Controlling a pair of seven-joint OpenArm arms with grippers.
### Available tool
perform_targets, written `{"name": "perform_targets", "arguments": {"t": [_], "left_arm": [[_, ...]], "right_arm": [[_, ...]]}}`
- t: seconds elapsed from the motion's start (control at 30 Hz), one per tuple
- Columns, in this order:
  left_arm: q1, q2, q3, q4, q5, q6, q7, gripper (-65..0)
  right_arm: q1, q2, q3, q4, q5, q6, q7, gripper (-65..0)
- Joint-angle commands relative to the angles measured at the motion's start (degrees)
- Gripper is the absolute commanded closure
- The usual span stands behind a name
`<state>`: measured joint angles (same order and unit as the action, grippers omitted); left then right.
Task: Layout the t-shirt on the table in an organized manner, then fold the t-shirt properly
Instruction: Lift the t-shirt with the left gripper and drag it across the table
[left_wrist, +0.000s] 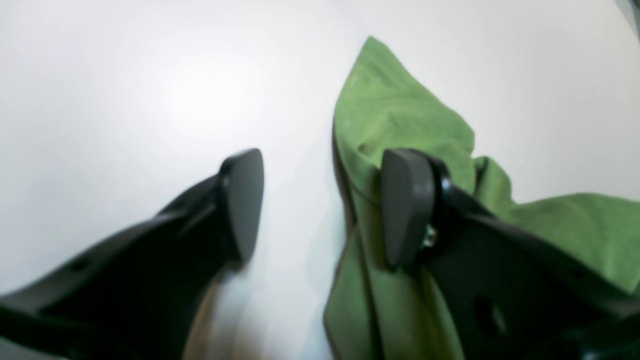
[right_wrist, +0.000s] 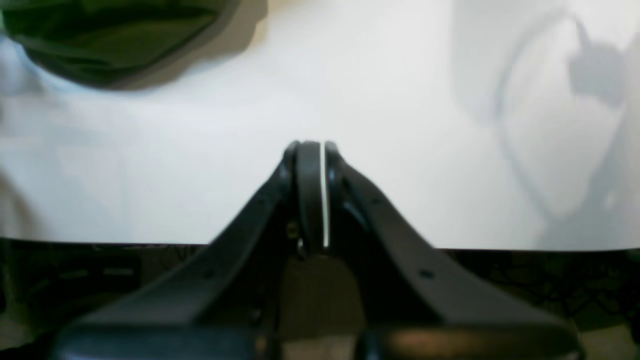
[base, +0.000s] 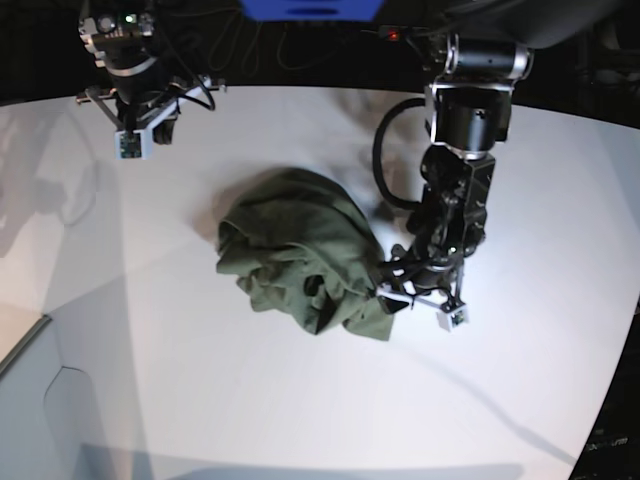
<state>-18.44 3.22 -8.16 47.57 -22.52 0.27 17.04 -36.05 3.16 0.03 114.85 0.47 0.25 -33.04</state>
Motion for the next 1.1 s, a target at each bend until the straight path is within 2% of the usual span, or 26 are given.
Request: {"name": "perform_targets", "arguments": {"t": [0.0,0.13,0.23,0.3,0.37,0.53,0.7,0.97,1.07], "left_arm": [[-1.6,0.5,0.0,1.1,-0.3,-0.5,-1.1,-35.7],[-2.8,1.3,0.0,-0.3,-0.3,-0.5,-1.1,-35.7],[-3.2,1.7,0.0,-1.7,-0.3,-0.5,-1.1,-35.6],[-3.3,1.7,0.0,-2.0,-0.3,-0.5,-1.1,-33.4],[-3.4,1.7,0.0,-2.2,-0.3,-0.5,-1.2,-27.3],[-3.8,1.7,-0.1,-2.2,-0.3,-0.5,-1.2,0.0],[-3.7,1.4,-0.2,1.3,-0.4,-0.2,-1.1,0.0],[2.3,1.1,0.1,29.7,0.2,0.0,-0.5,-0.1],[2.9,-0.4,0.1,36.8,0.1,0.0,0.5,-0.1]], "right_arm": [[-0.1,0.1,0.1,1.0,0.0,0.1,1.1,0.0],[0.4,0.1,0.1,1.0,0.0,0.1,1.0,0.0],[0.7,0.1,0.1,1.0,0.0,0.1,-1.0,0.0],[1.4,0.1,0.1,1.0,0.0,0.1,-2.2,0.0],[2.1,0.1,0.1,1.0,-0.1,0.1,-3.6,0.0],[3.0,0.1,0.1,1.0,-0.1,0.1,-5.7,0.0],[4.0,0.1,0.1,1.0,-0.1,0.1,-5.7,0.0],[4.8,1.3,0.1,1.0,-0.1,0.1,-5.7,0.0],[5.7,1.4,0.2,1.0,-0.1,0.1,-5.7,0.0]]}}
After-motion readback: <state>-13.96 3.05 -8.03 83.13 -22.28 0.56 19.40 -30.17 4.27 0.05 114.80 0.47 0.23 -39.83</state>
